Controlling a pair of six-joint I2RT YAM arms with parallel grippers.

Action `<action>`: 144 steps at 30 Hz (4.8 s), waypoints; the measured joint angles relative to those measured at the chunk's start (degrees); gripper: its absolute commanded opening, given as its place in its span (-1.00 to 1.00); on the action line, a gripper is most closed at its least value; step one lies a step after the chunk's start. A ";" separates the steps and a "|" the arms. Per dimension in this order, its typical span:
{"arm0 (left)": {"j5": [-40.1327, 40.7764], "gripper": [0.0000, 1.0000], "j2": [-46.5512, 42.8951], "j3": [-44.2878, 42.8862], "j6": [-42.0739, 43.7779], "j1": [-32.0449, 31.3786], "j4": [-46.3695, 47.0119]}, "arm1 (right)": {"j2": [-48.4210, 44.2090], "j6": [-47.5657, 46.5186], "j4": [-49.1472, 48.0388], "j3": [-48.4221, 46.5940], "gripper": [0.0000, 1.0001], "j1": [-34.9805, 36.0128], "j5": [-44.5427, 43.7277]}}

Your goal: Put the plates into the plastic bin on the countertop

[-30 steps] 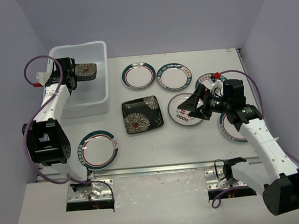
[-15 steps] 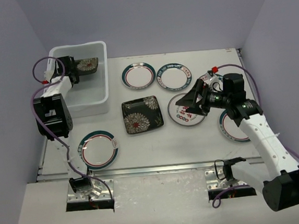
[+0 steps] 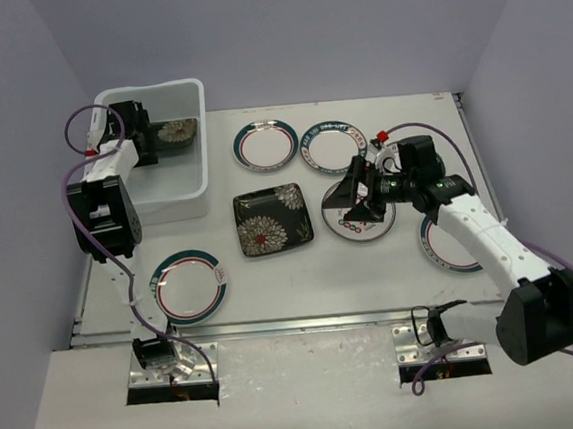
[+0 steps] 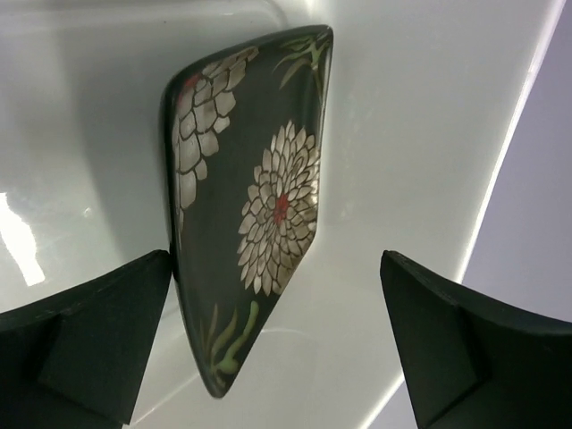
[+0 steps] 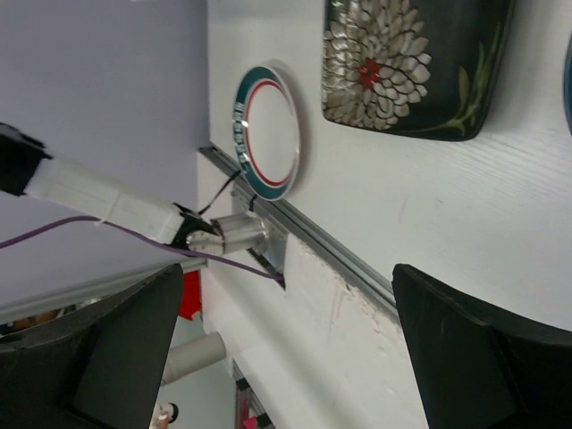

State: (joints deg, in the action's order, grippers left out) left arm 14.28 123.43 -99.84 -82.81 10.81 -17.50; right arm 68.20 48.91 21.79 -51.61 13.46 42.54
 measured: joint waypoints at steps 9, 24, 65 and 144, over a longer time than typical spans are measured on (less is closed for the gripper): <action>-2.06 1.00 -8.39 4.86 0.51 0.00 -4.56 | 21.97 -8.85 3.32 -11.04 0.98 2.79 -6.86; -14.28 1.00 -34.06 10.32 30.74 -8.32 -5.38 | 49.41 -18.34 4.77 -31.75 0.18 6.50 -13.24; -44.10 1.00 -59.56 31.85 54.17 -15.69 -16.72 | 35.60 -9.16 -3.51 -20.28 -1.00 3.39 -5.42; -1.87 -0.71 0.01 1.80 -4.52 -1.16 0.50 | 14.58 -6.69 7.94 -16.31 0.98 -4.97 -1.90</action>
State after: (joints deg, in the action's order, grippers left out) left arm 12.41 123.44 -98.04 -87.33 9.65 -17.01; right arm 82.78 42.22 29.73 -67.92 8.49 40.64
